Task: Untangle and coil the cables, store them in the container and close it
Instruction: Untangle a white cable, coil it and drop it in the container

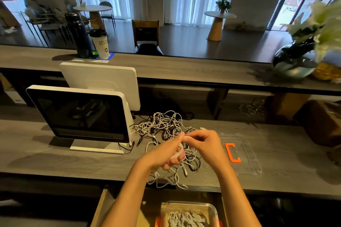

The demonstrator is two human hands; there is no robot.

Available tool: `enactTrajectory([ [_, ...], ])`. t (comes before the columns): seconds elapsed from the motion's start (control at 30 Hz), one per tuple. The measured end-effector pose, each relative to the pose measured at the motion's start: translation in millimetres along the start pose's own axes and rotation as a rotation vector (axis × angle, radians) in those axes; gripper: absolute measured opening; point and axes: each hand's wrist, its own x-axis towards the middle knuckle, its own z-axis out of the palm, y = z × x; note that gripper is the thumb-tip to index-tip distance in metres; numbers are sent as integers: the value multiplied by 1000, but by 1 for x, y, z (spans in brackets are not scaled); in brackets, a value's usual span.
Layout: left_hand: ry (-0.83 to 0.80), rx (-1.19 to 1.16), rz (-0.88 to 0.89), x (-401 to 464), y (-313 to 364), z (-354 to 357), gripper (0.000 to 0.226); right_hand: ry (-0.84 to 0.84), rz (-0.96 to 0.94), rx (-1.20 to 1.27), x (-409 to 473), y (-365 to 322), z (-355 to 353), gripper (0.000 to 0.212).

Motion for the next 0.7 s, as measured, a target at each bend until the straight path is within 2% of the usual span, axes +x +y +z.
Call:
enactTrajectory([
  [0.1,-238,33,67,-1,-2,0,53,42,56,9,0,5,-1,7],
  [0.2,-218,-8,101,0,-3,-2,46,64,94,24,1,9,-5,14],
  [0.27,-56,1,122,4,-5,-6,50,102,131,13,2,15,-8,21],
  [0.4,470,-15,152,14,-14,-17,55,144,209,-7,1,22,-15,31],
  [0.47,588,-244,184,19,-17,-21,54,106,222,8,1,24,-15,29],
  [0.6,472,-1201,407,12,-7,-30,49,77,210,27,1,26,-14,24],
  [0.63,477,-1326,439,9,-5,-34,46,64,196,9,0,26,-15,21],
  [0.7,529,-1368,443,6,-2,-37,40,3,162,-6,-2,25,-17,14],
])
